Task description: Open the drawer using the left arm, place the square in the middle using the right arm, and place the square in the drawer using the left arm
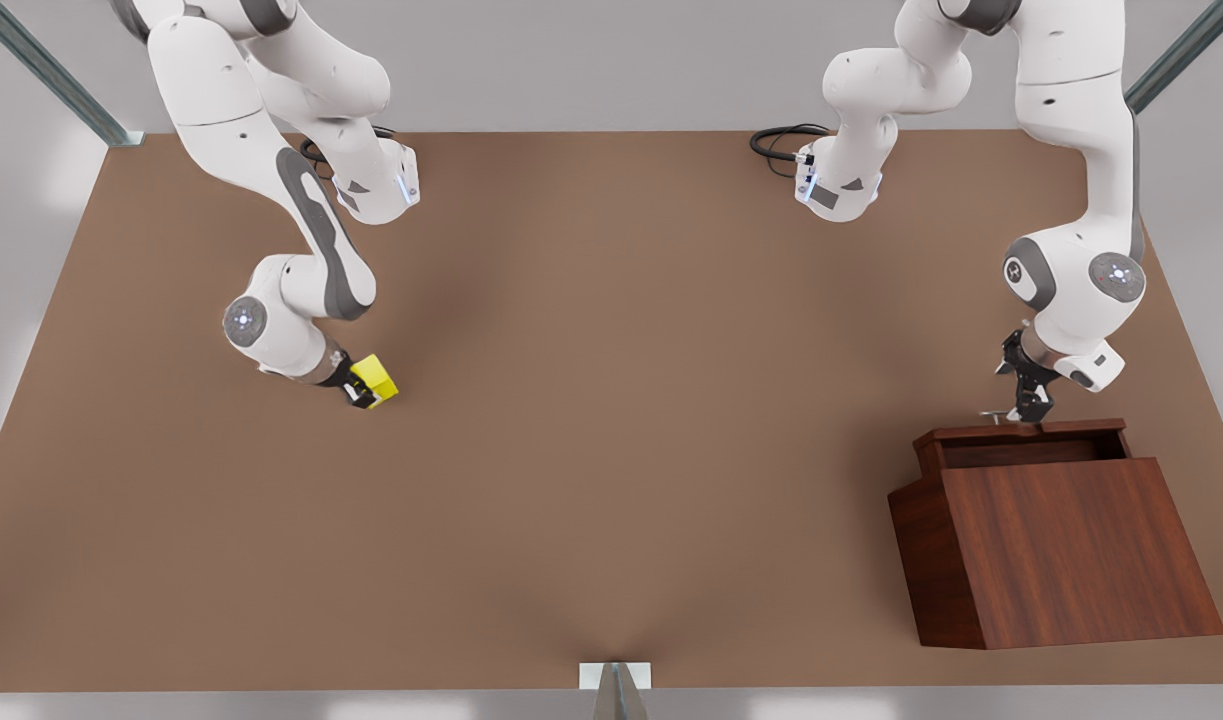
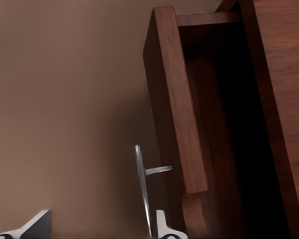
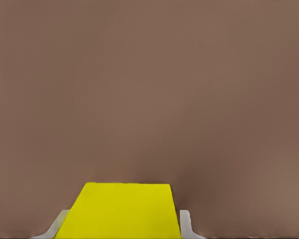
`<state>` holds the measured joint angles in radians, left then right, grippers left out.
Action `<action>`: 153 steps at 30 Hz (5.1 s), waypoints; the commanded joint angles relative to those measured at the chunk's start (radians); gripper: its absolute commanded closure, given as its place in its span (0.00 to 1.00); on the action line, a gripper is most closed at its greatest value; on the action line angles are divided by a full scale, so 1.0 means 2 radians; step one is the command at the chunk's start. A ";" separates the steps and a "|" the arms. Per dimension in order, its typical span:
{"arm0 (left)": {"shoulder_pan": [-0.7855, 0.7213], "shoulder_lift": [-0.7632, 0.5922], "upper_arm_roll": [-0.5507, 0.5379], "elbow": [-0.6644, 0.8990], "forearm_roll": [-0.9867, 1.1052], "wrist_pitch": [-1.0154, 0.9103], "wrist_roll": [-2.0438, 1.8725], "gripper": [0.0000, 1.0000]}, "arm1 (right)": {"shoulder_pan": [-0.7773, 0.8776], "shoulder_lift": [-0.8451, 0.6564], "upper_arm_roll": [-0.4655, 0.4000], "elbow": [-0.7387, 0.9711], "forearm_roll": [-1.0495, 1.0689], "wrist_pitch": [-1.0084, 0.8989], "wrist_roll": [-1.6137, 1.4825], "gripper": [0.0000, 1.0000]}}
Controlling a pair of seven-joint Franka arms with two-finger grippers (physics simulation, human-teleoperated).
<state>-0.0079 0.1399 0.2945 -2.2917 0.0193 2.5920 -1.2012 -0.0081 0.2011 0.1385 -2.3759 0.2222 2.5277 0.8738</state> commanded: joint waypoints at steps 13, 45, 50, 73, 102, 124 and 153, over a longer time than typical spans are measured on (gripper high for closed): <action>0.000 -0.006 0.001 0.000 0.001 -0.022 0.001 0.00 | 0.186 0.018 0.073 0.144 0.002 -0.091 0.340 0.50; 0.000 -0.035 0.003 -0.010 0.003 -0.077 0.001 0.00 | 0.391 0.211 0.072 0.291 -0.126 -0.045 0.611 0.56; 0.000 -0.038 0.003 -0.011 0.004 -0.096 0.001 0.00 | 0.391 0.212 0.074 0.295 -0.126 -0.054 0.615 0.00; -0.004 0.006 -0.242 0.407 0.002 -0.575 0.079 0.00 | 0.311 -0.012 -0.103 0.375 -0.109 -0.382 -0.015 0.00; -0.329 0.075 -0.264 0.099 0.001 -0.083 -0.897 0.00 | 0.198 -0.052 -0.223 0.386 -0.113 -0.401 -0.469 0.00; -0.347 0.116 -0.264 0.058 0.003 -0.031 -0.975 0.00 | 0.195 -0.023 -0.223 0.438 -0.111 -0.412 -0.476 0.00; -0.352 0.140 -0.258 0.051 0.015 -0.033 -1.014 0.00 | 0.192 -0.021 -0.228 0.438 -0.087 -0.412 -0.476 0.00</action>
<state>-0.7119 0.4217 -0.2209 -2.1878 0.0418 2.5265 -2.8973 0.3759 0.1596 -0.3174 -1.5003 0.0475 1.7028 -0.0782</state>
